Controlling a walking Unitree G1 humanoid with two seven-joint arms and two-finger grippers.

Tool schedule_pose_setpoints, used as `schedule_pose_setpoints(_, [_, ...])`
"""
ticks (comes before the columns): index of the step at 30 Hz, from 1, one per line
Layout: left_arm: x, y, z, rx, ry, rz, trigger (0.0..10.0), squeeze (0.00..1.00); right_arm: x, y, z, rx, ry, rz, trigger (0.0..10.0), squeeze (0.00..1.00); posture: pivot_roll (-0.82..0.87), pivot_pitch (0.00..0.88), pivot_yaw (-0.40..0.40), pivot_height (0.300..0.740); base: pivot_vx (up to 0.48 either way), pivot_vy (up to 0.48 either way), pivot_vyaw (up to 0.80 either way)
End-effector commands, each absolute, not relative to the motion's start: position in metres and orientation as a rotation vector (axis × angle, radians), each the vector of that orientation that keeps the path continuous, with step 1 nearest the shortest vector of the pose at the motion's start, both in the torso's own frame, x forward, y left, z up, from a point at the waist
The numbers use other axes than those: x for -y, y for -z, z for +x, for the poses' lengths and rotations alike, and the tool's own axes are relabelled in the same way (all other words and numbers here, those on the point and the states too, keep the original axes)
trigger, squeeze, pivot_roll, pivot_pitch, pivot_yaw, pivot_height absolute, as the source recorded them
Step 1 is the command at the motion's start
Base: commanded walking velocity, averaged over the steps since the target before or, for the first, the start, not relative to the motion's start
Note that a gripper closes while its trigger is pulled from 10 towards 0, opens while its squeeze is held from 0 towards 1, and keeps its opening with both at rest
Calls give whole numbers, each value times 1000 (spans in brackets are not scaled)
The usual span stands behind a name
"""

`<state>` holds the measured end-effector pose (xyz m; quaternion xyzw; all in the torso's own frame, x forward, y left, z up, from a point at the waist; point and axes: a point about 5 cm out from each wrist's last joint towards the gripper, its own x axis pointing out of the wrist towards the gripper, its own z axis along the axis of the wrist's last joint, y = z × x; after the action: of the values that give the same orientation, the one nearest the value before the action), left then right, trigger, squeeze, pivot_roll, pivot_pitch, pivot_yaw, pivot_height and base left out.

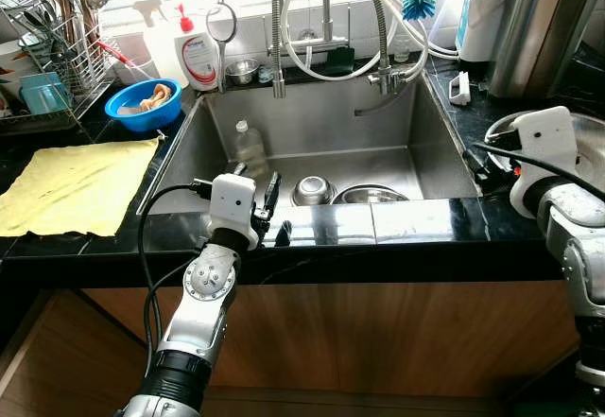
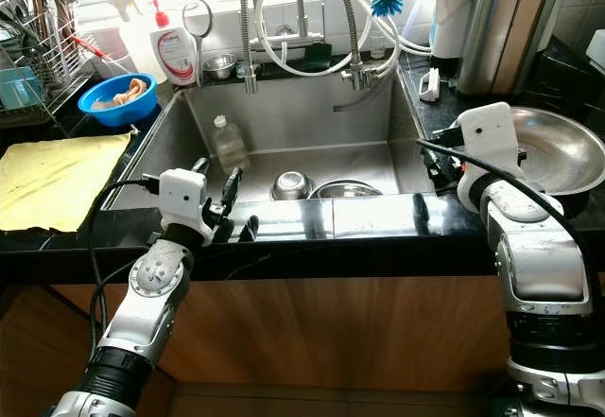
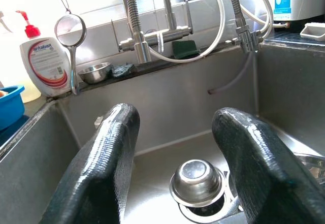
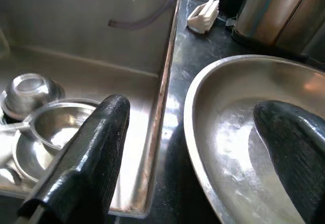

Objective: Kitchen organization

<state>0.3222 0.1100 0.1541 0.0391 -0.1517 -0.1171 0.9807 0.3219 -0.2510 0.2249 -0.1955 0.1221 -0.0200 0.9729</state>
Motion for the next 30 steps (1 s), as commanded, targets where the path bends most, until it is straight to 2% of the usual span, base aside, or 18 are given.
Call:
schedule_pose_setpoints(1, [-114, -153, 322, 297, 230, 82, 10000, 0, 247, -225, 322, -253, 15, -438, 10000, 0, -276, 0, 125, 740, 0, 0, 0])
schedule_pose_setpoints(11, [-114, -152, 321, 299, 233, 81, 10000, 0, 254, -222, 323, -293, 2, -453, 10000, 0, -280, 0, 124, 740, 0, 0, 0])
schedule_pose_setpoints(25, [-115, -153, 321, 298, 237, 85, 10000, 0, 272, -216, 321, -342, 80, -523, 10000, 0, -272, 0, 127, 740, 0, 0, 0])
schedule_pose_setpoints(26, [-115, -153, 321, 298, 237, 84, 10000, 0, 272, -216, 321, -338, 81, -521, 4431, 0, -272, 0, 127, 740, 0, 0, 0])
schedule_pose_setpoints(27, [-115, -153, 321, 297, 237, 84, 10000, 0, 272, -217, 321, -337, 80, -521, 1647, 0, -272, 0, 127, 740, 0, 0, 0])
schedule_pose_setpoints(28, [-115, -153, 321, 297, 237, 84, 10000, 0, 272, -217, 321, -336, 80, -520, 275, 0, -272, 0, 127, 740, 0, 0, 0])
schedule_pose_setpoints(30, [-115, -152, 321, 296, 237, 85, 10000, 0, 272, -217, 321, -337, 82, -521, 0, 0, -272, 0, 127, 740, 0, 0, 0])
